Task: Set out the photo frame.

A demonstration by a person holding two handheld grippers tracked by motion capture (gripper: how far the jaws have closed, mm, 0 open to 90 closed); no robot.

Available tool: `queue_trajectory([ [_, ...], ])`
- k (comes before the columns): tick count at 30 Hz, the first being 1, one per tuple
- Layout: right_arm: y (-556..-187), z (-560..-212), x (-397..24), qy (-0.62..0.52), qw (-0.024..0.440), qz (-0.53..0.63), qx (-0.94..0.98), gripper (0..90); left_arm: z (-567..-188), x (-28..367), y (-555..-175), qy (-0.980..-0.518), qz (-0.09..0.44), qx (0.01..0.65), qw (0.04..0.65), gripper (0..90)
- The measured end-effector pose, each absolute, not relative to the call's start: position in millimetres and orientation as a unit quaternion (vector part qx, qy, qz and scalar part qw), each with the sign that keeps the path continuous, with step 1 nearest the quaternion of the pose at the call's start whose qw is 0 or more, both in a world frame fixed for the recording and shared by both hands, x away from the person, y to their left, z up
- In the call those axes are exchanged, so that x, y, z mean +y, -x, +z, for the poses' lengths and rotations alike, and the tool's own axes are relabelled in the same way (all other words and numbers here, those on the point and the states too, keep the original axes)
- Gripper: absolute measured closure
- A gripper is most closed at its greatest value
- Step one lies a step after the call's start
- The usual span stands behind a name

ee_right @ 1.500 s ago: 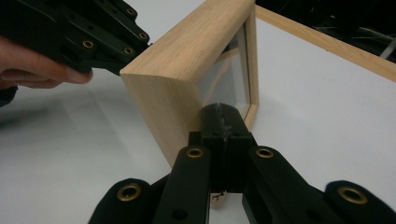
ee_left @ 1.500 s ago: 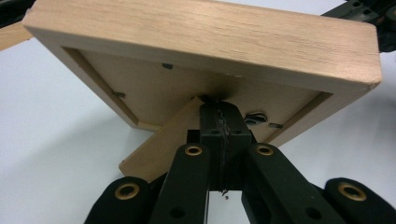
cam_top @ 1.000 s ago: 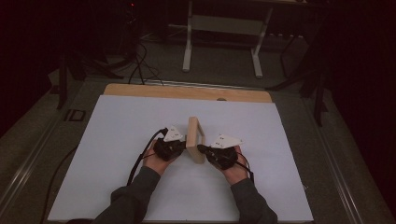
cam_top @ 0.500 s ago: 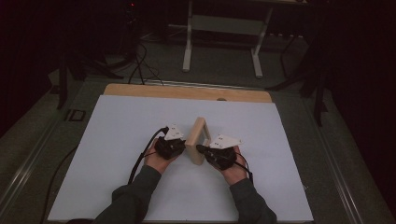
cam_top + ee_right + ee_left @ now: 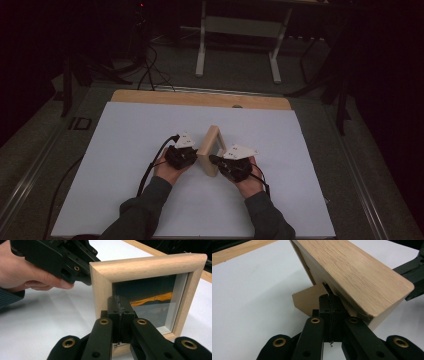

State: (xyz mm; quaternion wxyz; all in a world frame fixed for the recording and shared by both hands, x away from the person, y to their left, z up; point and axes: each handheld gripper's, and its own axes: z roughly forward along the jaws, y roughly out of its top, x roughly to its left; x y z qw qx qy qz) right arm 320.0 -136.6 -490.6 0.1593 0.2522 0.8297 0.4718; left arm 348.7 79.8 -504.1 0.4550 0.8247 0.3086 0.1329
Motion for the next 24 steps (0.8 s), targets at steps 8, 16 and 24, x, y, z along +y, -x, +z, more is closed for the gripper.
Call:
queue_trajectory([
  [8,-321.5,-491.1,-139.2,-0.259,0.163,0.472,0.827,85.7,-503.4,83.0,-349.6,-0.821,0.133,0.316,0.456,81.5],
  [16,-322.1,-490.7,-141.6,-0.262,0.165,0.472,0.825,85.4,-502.0,86.5,-348.2,-0.816,0.136,0.323,0.459,76.2],
  [24,-322.7,-490.2,-144.4,-0.266,0.165,0.473,0.824,85.6,-503.2,95.2,-343.9,-0.806,0.131,0.338,0.469,70.8],
])
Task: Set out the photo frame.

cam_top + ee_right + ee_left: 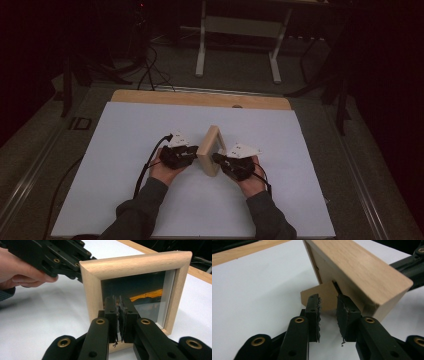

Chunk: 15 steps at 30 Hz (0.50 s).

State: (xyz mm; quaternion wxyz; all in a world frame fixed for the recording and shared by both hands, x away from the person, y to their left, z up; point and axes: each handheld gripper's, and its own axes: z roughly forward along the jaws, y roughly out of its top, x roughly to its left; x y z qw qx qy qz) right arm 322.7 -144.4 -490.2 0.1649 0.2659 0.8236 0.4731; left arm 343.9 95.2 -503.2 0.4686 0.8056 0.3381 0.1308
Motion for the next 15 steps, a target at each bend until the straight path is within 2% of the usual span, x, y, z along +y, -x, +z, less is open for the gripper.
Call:
queue_trajectory([
  [8,-324.4,-491.4,-147.0,-0.272,0.165,0.474,0.821,84.8,-504.3,101.6,-337.7,-0.804,0.132,0.344,0.466,65.6],
  [15,-326.4,-490.4,-151.4,-0.282,0.171,0.476,0.815,78.5,-504.8,110.4,-332.4,-0.802,0.126,0.348,0.469,60.7],
])
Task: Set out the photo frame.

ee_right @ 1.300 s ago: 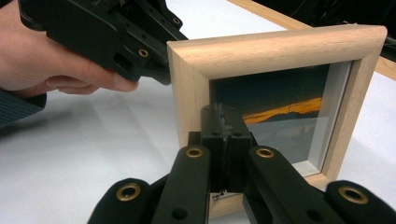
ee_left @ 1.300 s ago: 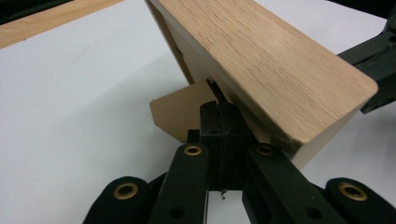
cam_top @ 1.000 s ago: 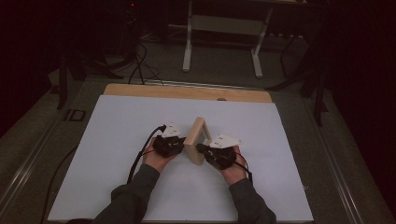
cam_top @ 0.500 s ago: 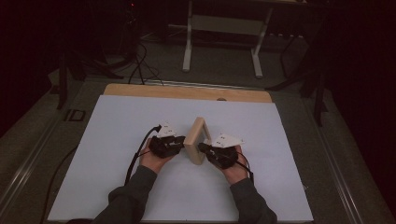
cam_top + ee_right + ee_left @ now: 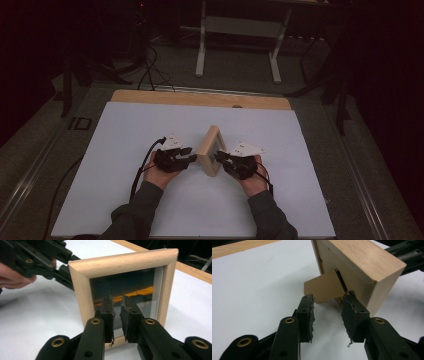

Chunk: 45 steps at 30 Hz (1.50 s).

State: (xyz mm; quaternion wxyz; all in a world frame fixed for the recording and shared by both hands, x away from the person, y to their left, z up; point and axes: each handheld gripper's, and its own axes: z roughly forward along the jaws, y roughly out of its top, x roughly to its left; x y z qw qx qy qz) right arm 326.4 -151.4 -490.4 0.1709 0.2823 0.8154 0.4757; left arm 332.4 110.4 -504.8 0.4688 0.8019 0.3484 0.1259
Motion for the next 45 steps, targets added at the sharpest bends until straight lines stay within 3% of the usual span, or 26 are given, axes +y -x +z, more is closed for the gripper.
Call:
queue_trajectory([
  [14,-329.0,-491.5,-156.2,-0.297,0.170,0.475,0.811,73.0,-504.7,117.2,-313.9,-0.803,0.111,0.333,0.482,54.0],
  [34,-331.7,-493.4,-158.4,-0.306,0.169,0.477,0.806,64.2,-496.8,87.5,-312.6,-0.790,0.118,0.335,0.500,29.7],
  [40,-331.9,-493.6,-159.3,-0.308,0.170,0.477,0.806,63.0,-495.6,74.5,-316.2,-0.790,0.122,0.339,0.497,29.7],
  [45,-332.3,-493.1,-161.3,-0.311,0.171,0.478,0.803,62.6,-497.2,70.4,-320.5,-0.788,0.125,0.347,0.492,35.0],
])
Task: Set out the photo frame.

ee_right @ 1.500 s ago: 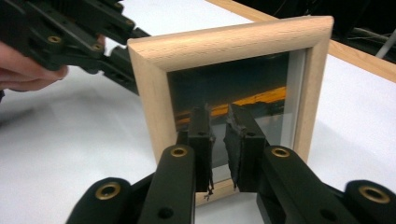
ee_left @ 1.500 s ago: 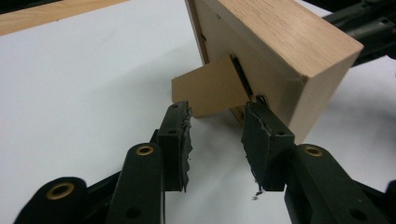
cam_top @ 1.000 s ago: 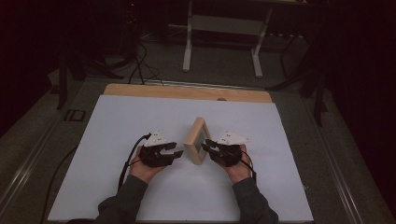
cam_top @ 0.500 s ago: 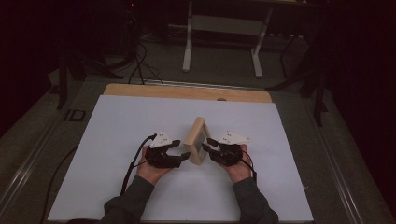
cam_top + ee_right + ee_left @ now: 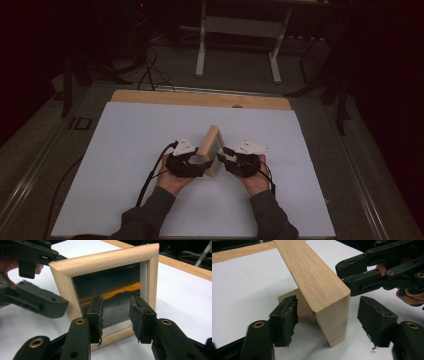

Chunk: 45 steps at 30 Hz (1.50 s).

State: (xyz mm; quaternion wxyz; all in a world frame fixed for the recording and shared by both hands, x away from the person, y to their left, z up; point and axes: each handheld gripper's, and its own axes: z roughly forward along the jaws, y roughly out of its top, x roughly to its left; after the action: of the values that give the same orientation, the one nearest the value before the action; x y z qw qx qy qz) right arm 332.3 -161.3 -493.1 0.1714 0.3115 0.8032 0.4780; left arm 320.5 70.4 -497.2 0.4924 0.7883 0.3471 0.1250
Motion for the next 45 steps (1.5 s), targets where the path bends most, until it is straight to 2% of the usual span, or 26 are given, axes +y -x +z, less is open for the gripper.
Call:
queue_trajectory([
  [8,-334.0,-492.8,-165.9,-0.318,0.174,0.479,0.800,62.4,-496.6,69.8,-322.0,-0.785,0.122,0.351,0.495,46.0],
  [21,-335.0,-491.6,-169.5,-0.319,0.178,0.481,0.797,63.1,-495.7,69.3,-323.4,-0.787,0.117,0.353,0.493,51.3],
  [26,-335.2,-491.5,-170.7,-0.322,0.179,0.482,0.796,63.2,-494.6,73.6,-325.2,-0.785,0.119,0.359,0.490,56.0],
  [45,-335.6,-491.0,-174.0,-0.326,0.183,0.482,0.792,63.9,-491.5,73.3,-327.0,-0.790,0.137,0.359,0.477,56.3],
])
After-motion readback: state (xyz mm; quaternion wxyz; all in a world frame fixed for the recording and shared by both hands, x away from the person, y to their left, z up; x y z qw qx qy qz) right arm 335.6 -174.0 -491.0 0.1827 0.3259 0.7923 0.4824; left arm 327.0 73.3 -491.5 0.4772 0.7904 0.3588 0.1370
